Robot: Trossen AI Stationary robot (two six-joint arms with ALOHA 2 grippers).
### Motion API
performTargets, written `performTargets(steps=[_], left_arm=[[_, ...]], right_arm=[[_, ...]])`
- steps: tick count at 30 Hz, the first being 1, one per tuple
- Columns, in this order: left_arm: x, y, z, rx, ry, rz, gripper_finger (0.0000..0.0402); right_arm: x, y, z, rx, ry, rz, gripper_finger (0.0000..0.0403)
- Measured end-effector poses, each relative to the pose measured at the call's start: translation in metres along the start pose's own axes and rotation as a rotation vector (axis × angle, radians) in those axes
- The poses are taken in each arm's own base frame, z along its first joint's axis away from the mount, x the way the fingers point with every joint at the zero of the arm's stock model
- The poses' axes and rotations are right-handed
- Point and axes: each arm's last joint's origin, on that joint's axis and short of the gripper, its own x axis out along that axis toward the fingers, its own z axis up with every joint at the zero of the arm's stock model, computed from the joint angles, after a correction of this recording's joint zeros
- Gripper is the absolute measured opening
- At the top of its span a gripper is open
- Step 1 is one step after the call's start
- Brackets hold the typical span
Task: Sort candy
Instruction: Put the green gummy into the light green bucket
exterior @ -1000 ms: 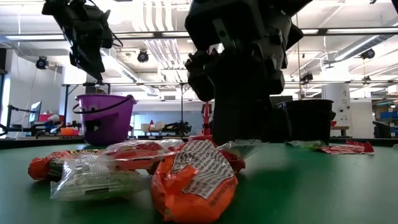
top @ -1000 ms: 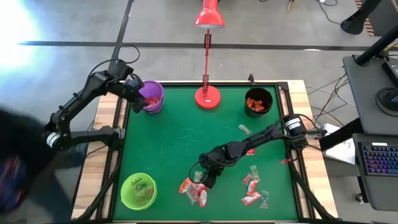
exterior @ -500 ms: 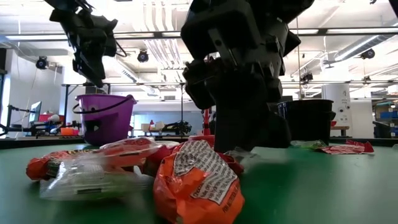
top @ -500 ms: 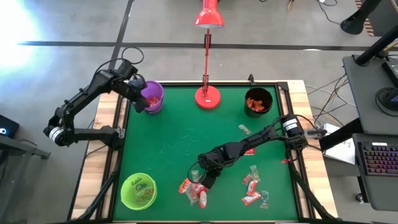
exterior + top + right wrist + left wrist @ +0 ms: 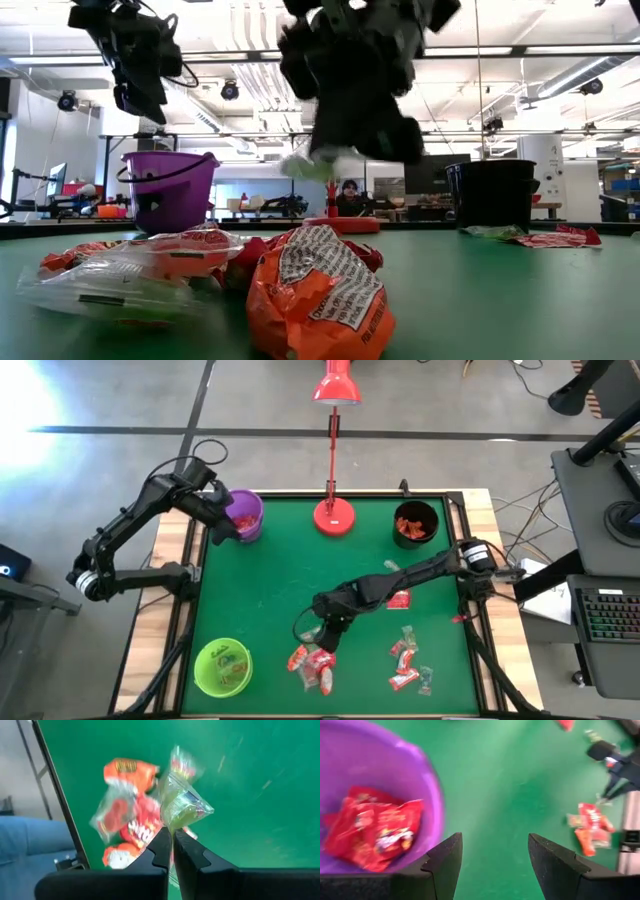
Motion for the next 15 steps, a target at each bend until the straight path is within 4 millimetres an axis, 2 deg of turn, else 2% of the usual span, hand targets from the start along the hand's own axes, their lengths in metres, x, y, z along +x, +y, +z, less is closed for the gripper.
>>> performTargets(steps=[6, 15], left_arm=[[-0.002, -0.008, -0.002, 0.035, -0.043, -0.197, 0.0208], [0.002, -0.019, 0.000, 0.089, -0.056, -0.351, 0.0208]], right_arm=[[-0.034, 0.004, 0.040, -0.048, -0.177, -0.038, 0.0008], [-0.097, 0.002, 0.102, -0.090, -0.504, -0.099, 0.0009]])
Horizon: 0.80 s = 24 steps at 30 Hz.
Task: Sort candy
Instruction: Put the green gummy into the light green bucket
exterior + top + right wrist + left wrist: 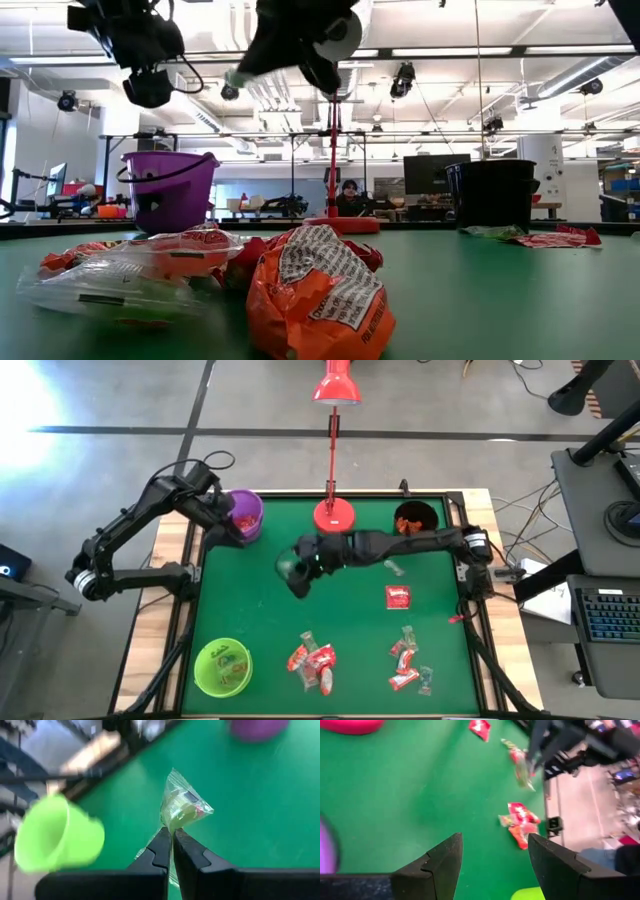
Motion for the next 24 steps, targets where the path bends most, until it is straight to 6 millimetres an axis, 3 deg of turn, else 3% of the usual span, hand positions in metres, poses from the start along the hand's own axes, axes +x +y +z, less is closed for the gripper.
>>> performTargets(steps=[4, 9, 16, 24], left_arm=[[0.006, -0.004, 0.002, 0.023, 0.018, -0.029, 0.0208], [0.014, -0.010, 0.013, 0.072, -0.028, -0.083, 0.0208], [0.019, -0.020, 0.047, 0.132, -0.218, -0.206, 0.0208], [0.022, -0.022, 0.051, 0.114, -0.235, -0.179, 0.0208]], right_arm=[[-0.014, -0.001, 0.027, -0.028, -0.094, 0.005, 0.0009], [-0.025, -0.003, 0.046, -0.048, -0.162, 0.022, 0.0009], [-0.029, -0.005, 0.053, -0.065, -0.198, -0.005, 0.0009], [-0.030, -0.007, 0.055, -0.068, -0.211, -0.025, 0.0009]])
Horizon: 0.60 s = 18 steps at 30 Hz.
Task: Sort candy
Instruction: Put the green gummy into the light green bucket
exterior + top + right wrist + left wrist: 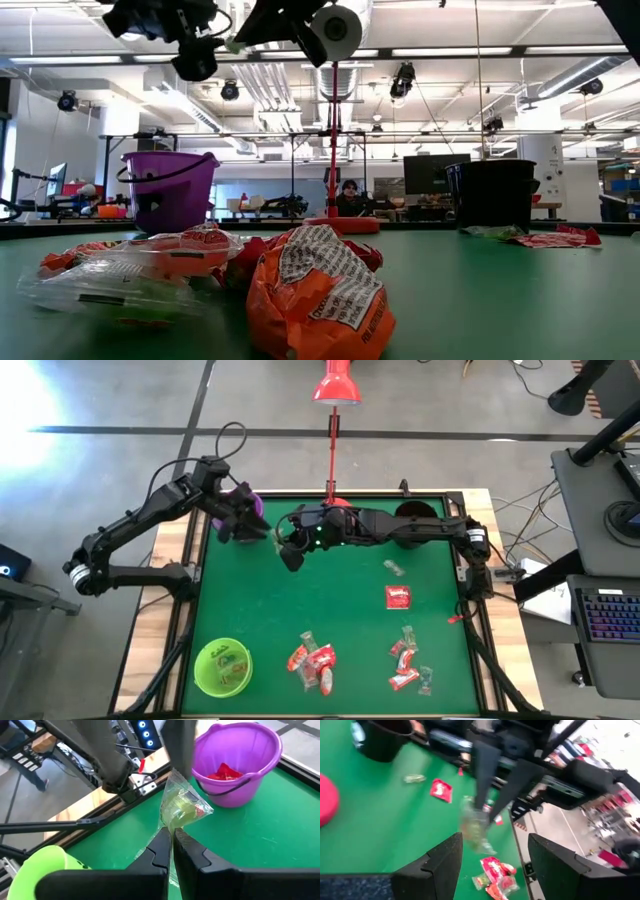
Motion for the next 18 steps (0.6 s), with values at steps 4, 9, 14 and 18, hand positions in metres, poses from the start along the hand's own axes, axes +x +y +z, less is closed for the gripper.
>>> performTargets(steps=[4, 9, 14, 18], left_arm=[[0.002, 0.004, 0.000, -0.025, 0.005, 0.031, 0.0208], [0.009, 0.014, 0.000, -0.070, 0.028, 0.031, 0.0208], [0.015, 0.022, 0.003, -0.061, 0.027, 0.029, 0.0208], [0.017, 0.025, 0.007, -0.023, 0.006, 0.028, 0.0198]], right_arm=[[0.000, 0.001, 0.000, -0.010, -0.002, 0.003, 0.0009], [0.000, 0.000, 0.001, -0.018, -0.003, 0.001, 0.0009], [0.000, -0.003, 0.002, -0.017, -0.005, -0.004, 0.0009], [0.000, -0.003, 0.002, -0.017, -0.005, -0.004, 0.0009]])
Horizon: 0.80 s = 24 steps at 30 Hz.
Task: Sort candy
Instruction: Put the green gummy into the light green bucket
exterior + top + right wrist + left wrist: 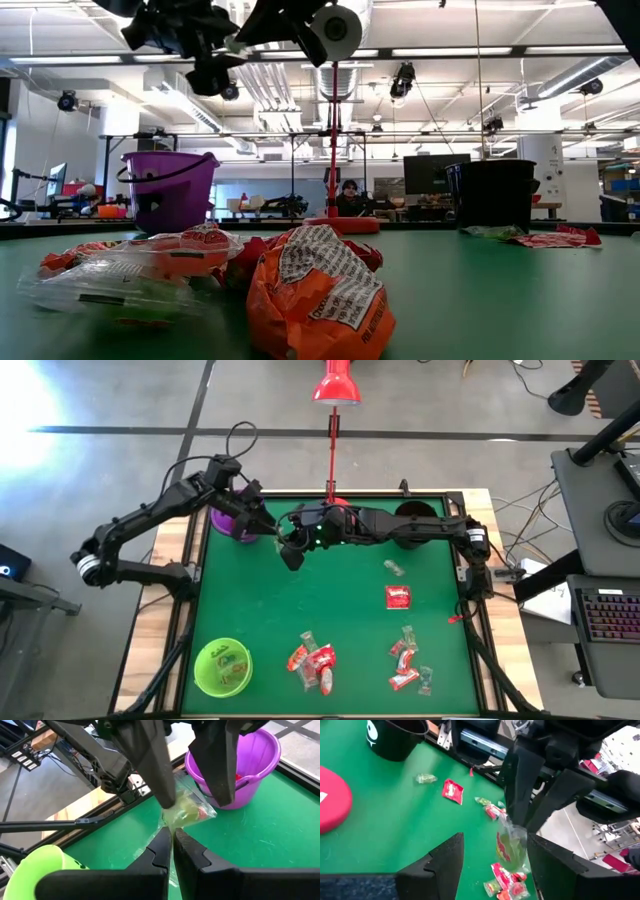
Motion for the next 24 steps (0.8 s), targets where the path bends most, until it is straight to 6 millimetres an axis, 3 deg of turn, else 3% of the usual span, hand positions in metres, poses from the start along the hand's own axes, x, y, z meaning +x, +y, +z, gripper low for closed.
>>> performTargets(steps=[6, 17, 24], left_arm=[[0.0051, 0.0073, -0.0004, -0.019, 0.018, -0.012, 0.0145], [0.0063, 0.0071, -0.0007, 0.016, 0.026, -0.085, 0.0014], [0.0053, 0.0056, -0.0006, 0.029, 0.022, -0.087, 0.0004]], right_arm=[[0.0000, -0.0009, 0.0001, 0.001, 0.002, -0.003, 0.0009], [-0.0001, -0.0049, 0.0030, -0.001, -0.005, -0.008, 0.0009], [-0.0001, -0.0048, 0.0031, -0.008, -0.006, -0.008, 0.0009]])
